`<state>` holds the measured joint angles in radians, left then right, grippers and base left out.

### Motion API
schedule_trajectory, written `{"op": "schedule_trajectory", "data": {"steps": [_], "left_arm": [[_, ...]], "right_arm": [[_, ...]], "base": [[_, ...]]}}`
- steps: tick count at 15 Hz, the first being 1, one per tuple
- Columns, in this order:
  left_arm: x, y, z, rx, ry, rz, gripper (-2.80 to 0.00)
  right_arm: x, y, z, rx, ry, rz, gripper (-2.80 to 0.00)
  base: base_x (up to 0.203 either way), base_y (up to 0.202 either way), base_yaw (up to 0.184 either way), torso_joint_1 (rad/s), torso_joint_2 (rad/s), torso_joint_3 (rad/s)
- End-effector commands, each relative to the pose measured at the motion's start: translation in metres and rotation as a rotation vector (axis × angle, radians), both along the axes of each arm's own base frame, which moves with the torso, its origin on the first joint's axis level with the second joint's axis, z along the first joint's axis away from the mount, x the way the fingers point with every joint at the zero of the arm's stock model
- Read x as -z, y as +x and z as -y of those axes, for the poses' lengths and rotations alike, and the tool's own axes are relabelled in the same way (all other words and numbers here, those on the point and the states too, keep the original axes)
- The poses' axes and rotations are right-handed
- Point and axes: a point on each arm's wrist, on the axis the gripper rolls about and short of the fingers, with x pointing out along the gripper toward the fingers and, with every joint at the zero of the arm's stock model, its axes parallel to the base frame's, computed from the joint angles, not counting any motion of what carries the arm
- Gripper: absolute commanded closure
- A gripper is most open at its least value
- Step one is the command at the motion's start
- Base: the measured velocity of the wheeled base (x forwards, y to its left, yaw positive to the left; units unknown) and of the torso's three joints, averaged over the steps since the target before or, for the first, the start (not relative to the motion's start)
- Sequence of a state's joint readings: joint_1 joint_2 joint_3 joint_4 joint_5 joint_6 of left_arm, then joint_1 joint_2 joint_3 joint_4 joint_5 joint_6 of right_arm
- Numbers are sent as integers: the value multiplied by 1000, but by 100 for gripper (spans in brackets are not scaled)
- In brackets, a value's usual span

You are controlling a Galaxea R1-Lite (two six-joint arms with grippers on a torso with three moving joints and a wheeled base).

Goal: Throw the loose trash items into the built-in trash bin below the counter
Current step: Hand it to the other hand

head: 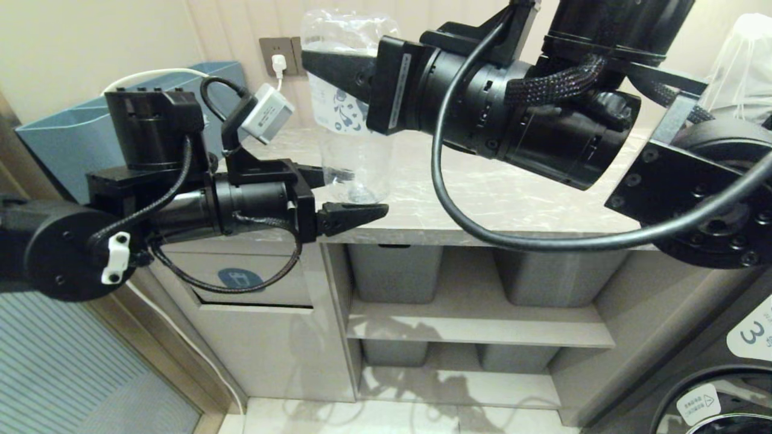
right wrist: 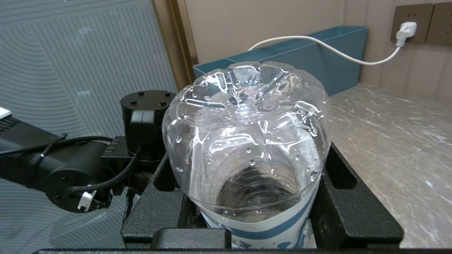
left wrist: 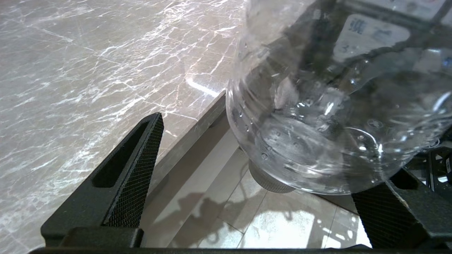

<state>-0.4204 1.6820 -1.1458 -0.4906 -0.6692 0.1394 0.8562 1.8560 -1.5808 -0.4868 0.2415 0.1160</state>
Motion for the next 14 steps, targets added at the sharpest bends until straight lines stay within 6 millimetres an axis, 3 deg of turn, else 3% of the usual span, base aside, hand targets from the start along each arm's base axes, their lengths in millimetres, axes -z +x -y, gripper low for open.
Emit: {"op": "schedule_trajectory", "data": {"steps": [1, 4, 7, 14], "left_arm": [[-4, -7, -3, 5, -8, 15, -280], [-1, -23, -3, 25, -3, 6, -280], [9, -51, -11, 44, 13, -13, -280], [1, -51, -10, 29, 3, 12, -280]], "right_arm": [[8, 3, -4, -4, -20, -20, 0], [11, 6, -6, -3, -25, -25, 0], [13, 8, -8, -3, -30, -27, 0], [12, 7, -9, -3, -26, -21, 0]], "base": [[0, 0, 0, 0, 0, 0], [0, 0, 0, 0, 0, 0], [0, 0, 0, 0, 0, 0], [0, 0, 0, 0, 0, 0]]}}
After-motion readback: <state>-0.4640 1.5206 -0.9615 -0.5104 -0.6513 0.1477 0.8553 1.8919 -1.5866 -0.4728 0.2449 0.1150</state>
